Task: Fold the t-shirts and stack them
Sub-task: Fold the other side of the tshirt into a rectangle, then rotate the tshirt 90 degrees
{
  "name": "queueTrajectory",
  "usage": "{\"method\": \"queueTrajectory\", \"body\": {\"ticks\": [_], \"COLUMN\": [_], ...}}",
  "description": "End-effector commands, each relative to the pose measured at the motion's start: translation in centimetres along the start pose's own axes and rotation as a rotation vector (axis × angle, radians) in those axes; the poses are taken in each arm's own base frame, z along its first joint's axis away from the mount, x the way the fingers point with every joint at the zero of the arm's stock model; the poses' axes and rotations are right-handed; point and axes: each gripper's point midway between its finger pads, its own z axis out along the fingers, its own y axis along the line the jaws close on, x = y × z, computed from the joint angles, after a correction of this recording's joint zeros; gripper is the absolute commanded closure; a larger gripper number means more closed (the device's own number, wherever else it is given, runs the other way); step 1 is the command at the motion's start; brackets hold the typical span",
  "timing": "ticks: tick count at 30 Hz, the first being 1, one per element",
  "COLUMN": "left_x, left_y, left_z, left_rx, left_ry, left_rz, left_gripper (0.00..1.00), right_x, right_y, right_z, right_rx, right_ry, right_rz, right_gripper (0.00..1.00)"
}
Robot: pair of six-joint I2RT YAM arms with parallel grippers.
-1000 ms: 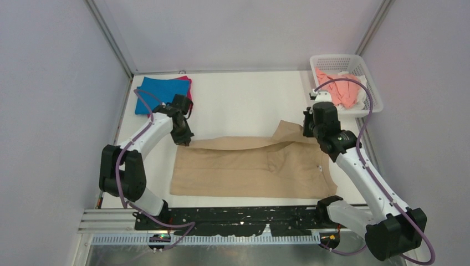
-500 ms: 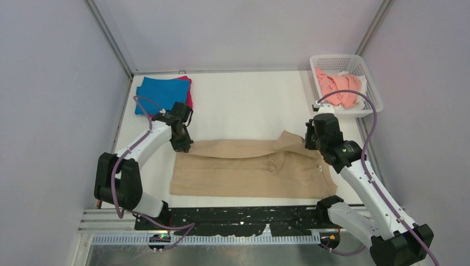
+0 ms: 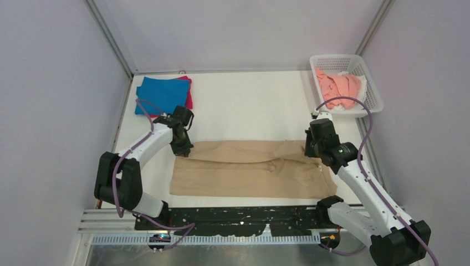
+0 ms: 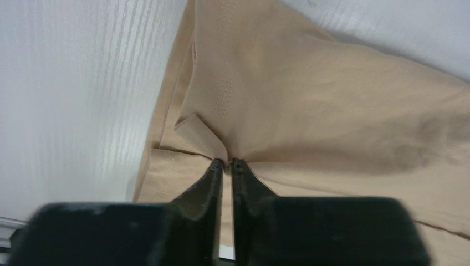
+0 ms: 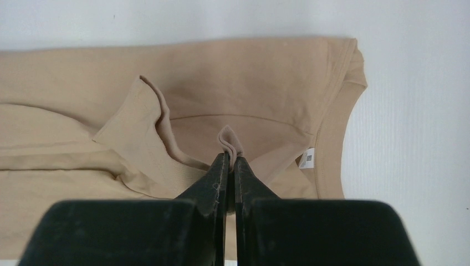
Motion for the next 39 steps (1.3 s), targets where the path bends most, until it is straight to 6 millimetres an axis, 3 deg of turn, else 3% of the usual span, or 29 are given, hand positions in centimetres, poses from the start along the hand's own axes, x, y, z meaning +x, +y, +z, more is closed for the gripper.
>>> {"method": "queueTrajectory", "body": {"ticks": [1, 4, 7, 8, 9, 10, 14, 18, 23, 29, 33, 34, 35, 37, 39], "left_x": [0.8, 1.8, 2.4, 2.4, 2.2, 1.7, -0.6, -1.8, -2.1, -2.1, -1.1, -0.9, -0.7, -0.6, -0.8], "left_y": [0.3, 1.3, 3.5, 4.3, 4.8, 5.0, 3.1, 0.1, -4.8, -6.0, -5.9, -5.7, -5.4, -4.9, -4.3], "left_z": [1.1, 0.6, -0.5, -1.0, -1.7, -2.4, -4.8, -5.2, -4.7, -2.1, -0.4, -0.1, 0.2, 0.3, 0.0], "left_rx": [-0.012, -0.022, -0.076, -0.105, -0.123, -0.129, -0.031, 0.097, 0.294, 0.279, 0.257, 0.248, 0.238, 0.214, 0.189], "left_ry": [0.026, 0.031, 0.0, -0.018, -0.039, -0.06, -0.14, -0.148, -0.087, -0.023, 0.031, 0.037, 0.043, 0.043, 0.035], "left_rz": [0.031, 0.036, 0.032, 0.023, 0.017, 0.013, 0.008, 0.031, 0.066, 0.09, 0.095, 0.093, 0.092, 0.091, 0.084], "left_gripper": [0.77, 0.55, 0.24, 0.11, 0.03, 0.01, 0.0, 0.01, 0.0, 0.0, 0.0, 0.0, 0.0, 0.0, 0.0], "right_x": [3.0, 5.9, 8.1, 9.0, 9.4, 9.7, 8.6, 6.2, 5.2, 3.2, 2.6, 4.4, 4.2, 6.9, 9.0], "right_y": [0.2, 0.7, 2.4, 2.6, 3.1, 3.3, 4.3, 4.3, 4.5, 5.2, 12.2, 13.9, 15.0, 17.6, 18.9], "right_z": [0.4, -0.3, -1.8, -2.1, -3.0, -3.4, -5.3, -4.7, -0.9, 3.0, 2.8, 3.0, 2.7, 2.2, 1.5], "right_rx": [0.016, -0.001, -0.123, -0.14, -0.187, -0.208, -0.324, -0.313, -0.214, -0.179, -0.422, -0.436, -0.456, -0.496, -0.532], "right_ry": [0.116, 0.217, 0.267, 0.289, 0.297, 0.301, 0.227, 0.14, 0.142, 0.073, 0.093, 0.149, 0.156, 0.247, 0.333], "right_rz": [0.101, 0.174, 0.246, 0.266, 0.274, 0.276, 0.263, 0.244, 0.384, 0.384, 0.249, 0.179, 0.137, 0.035, -0.015], "right_gripper": [0.87, 0.78, 0.7, 0.56, 0.49, 0.38, 0.19, 0.03, 0.05, 0.05, 0.05, 0.05, 0.05, 0.05, 0.05]}}
